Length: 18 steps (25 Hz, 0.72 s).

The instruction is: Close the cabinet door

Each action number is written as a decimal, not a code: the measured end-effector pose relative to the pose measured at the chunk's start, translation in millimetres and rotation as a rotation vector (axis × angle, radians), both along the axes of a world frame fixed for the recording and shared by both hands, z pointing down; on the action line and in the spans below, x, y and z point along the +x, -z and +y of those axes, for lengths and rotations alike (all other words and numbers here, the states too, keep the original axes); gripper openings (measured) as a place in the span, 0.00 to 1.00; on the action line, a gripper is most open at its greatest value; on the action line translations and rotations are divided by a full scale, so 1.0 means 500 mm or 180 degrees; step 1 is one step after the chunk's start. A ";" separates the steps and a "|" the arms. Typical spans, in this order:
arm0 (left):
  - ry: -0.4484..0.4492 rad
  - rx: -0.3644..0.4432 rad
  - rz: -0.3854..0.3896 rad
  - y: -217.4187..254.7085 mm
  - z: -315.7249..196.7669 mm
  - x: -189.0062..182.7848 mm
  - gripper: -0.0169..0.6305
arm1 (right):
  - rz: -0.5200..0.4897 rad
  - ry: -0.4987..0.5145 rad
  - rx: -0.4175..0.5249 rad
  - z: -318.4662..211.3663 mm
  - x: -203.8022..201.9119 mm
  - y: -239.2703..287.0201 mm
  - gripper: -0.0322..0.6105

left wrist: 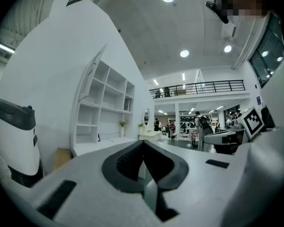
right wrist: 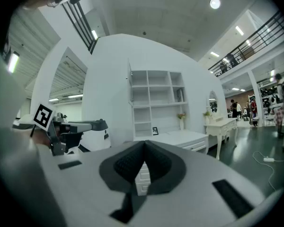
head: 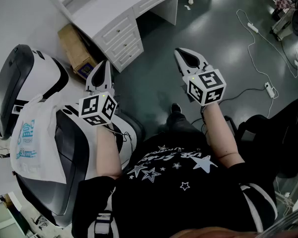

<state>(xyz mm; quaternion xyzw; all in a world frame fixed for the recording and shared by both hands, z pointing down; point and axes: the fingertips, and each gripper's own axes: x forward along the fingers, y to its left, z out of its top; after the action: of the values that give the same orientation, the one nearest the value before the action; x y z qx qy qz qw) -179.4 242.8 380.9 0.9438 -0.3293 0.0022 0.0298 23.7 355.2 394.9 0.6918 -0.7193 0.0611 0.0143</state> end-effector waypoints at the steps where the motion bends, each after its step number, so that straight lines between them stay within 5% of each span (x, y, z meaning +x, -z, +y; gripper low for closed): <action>1: 0.0021 0.0002 -0.0005 0.003 -0.004 -0.005 0.04 | 0.0014 0.0019 0.0000 -0.004 -0.005 0.002 0.06; 14: 0.0154 -0.0134 -0.0060 -0.027 -0.032 -0.053 0.04 | -0.0007 0.0183 -0.0027 -0.073 -0.049 -0.009 0.06; 18: 0.0279 -0.0133 0.0135 -0.023 -0.065 -0.069 0.04 | -0.0032 0.0135 0.0051 -0.097 -0.032 -0.005 0.06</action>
<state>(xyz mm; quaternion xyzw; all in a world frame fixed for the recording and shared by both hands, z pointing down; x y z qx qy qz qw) -214.0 210.1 392.6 0.9275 -0.3694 -0.0122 0.0566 7.6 306.7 397.5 0.6762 -0.7344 0.0585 0.0064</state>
